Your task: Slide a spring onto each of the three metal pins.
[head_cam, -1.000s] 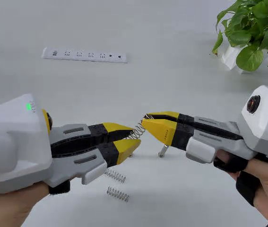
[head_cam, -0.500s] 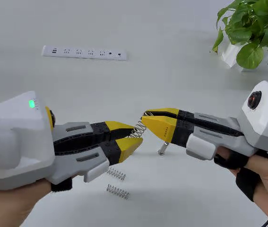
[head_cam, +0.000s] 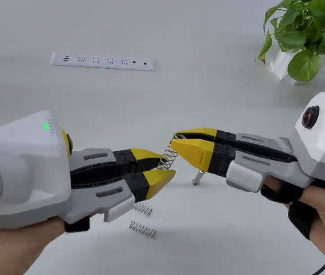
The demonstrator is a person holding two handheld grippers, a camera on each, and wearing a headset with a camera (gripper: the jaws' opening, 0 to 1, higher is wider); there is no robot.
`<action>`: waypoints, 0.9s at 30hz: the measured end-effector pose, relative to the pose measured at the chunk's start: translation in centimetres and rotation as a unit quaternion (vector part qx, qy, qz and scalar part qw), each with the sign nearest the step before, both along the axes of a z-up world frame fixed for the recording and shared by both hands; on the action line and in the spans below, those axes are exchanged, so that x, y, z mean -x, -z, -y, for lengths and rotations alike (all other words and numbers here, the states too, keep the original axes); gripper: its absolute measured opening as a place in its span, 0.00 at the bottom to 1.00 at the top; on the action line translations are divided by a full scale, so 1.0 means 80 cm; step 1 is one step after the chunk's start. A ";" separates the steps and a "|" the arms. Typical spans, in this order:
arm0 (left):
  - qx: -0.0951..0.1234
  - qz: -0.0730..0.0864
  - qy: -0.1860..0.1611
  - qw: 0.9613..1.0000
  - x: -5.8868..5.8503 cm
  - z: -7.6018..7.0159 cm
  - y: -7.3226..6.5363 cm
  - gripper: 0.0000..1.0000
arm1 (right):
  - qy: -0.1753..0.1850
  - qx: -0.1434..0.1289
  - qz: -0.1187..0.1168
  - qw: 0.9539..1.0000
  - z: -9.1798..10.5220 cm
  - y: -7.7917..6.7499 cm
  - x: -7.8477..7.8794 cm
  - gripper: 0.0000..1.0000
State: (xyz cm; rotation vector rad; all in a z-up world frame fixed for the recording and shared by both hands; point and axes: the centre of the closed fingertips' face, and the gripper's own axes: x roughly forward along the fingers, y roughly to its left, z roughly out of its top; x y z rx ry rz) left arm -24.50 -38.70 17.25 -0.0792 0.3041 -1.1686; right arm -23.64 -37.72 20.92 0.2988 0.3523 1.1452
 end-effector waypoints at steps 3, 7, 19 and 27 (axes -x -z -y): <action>-0.002 0.000 0.003 1.000 0.001 0.001 0.000 0.07 | -0.005 0.008 0.005 1.000 0.000 0.000 0.001 0.06; -0.009 0.000 0.006 1.000 0.002 0.002 0.003 0.07 | -0.015 0.026 0.015 0.999 -0.001 0.003 0.002 0.06; -0.016 -0.003 0.013 1.000 0.005 0.004 0.008 0.07 | -0.045 0.083 0.057 0.994 -0.010 0.005 0.010 0.06; -0.013 -0.004 0.013 1.000 0.004 0.004 0.006 0.07 | -0.051 0.096 0.076 0.991 -0.010 0.003 0.012 0.06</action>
